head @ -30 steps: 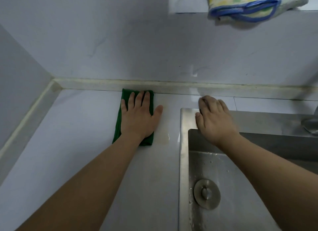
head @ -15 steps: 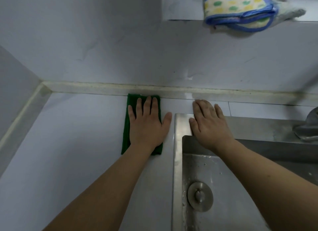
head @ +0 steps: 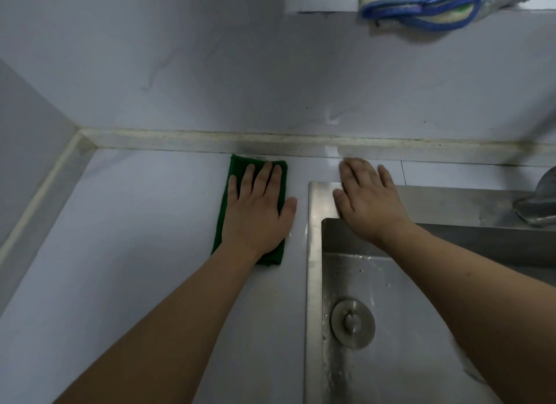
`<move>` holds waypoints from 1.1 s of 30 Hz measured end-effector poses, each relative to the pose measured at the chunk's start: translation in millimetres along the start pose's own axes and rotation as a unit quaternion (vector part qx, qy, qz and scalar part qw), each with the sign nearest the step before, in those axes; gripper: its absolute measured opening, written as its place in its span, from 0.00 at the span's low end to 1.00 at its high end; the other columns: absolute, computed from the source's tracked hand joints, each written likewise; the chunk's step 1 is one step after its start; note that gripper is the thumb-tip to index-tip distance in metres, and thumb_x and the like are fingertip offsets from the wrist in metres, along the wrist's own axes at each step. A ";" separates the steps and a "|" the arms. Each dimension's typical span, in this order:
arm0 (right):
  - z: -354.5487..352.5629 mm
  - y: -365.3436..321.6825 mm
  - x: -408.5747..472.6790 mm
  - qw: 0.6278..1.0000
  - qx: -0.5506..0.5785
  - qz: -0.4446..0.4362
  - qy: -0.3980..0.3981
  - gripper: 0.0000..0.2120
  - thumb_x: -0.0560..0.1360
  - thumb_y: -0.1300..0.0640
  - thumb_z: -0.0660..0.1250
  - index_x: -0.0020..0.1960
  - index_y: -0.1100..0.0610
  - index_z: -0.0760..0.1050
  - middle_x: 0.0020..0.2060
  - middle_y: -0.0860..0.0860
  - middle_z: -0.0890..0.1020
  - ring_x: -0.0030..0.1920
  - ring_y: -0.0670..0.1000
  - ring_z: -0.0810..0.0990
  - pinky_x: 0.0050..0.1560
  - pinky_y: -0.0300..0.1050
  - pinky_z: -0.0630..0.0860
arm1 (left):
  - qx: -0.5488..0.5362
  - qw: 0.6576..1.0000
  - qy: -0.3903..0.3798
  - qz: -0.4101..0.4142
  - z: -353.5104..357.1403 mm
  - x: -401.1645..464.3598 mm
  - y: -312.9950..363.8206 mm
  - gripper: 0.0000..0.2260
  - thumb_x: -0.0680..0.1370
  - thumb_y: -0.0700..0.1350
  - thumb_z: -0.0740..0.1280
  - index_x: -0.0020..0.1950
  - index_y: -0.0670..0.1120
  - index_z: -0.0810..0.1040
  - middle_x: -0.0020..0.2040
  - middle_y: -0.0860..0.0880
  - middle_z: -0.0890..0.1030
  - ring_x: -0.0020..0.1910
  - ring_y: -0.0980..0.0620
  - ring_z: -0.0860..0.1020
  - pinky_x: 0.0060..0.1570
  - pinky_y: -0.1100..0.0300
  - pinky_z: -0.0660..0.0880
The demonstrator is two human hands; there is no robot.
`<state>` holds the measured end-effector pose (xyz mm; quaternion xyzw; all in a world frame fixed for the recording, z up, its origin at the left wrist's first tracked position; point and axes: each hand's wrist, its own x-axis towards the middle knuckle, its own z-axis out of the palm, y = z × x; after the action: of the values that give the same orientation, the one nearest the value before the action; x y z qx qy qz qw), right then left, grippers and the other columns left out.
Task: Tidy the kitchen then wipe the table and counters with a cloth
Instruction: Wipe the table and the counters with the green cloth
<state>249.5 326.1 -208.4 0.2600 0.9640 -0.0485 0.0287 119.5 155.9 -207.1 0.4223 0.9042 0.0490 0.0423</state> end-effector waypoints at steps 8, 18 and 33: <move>-8.3 -11.6 -16.4 0.998 0.013 0.054 -0.040 0.30 0.82 0.44 0.41 0.79 0.57 0.41 0.78 0.55 0.43 0.77 0.55 0.39 0.72 0.56 0.31 | -0.001 1.000 0.013 -0.011 5.8 -76.5 9.7 0.30 0.79 0.60 0.42 0.80 0.50 0.47 0.80 0.50 0.50 0.78 0.47 0.47 0.74 0.46 0.39; 16.4 -39.2 -203.6 0.989 0.081 0.114 -0.038 0.29 0.82 0.46 0.45 0.78 0.60 0.47 0.77 0.57 0.50 0.77 0.54 0.44 0.75 0.53 0.35 | -0.001 1.000 -0.001 -0.027 8.9 -196.0 21.8 0.30 0.79 0.59 0.42 0.80 0.51 0.47 0.80 0.50 0.49 0.78 0.48 0.47 0.75 0.46 0.40; 30.3 -70.4 -309.0 0.992 0.005 0.038 -0.116 0.28 0.81 0.45 0.42 0.77 0.56 0.57 0.75 0.51 0.62 0.76 0.51 0.54 0.74 0.57 0.44 | 0.010 0.999 0.010 -0.040 18.4 -349.4 34.7 0.30 0.79 0.60 0.39 0.80 0.49 0.48 0.80 0.50 0.51 0.78 0.47 0.49 0.76 0.46 0.42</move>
<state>481.6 108.2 -208.0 0.2893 0.9432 -0.0821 0.1410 371.5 -89.2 -208.8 0.3856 0.9211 0.0430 0.0309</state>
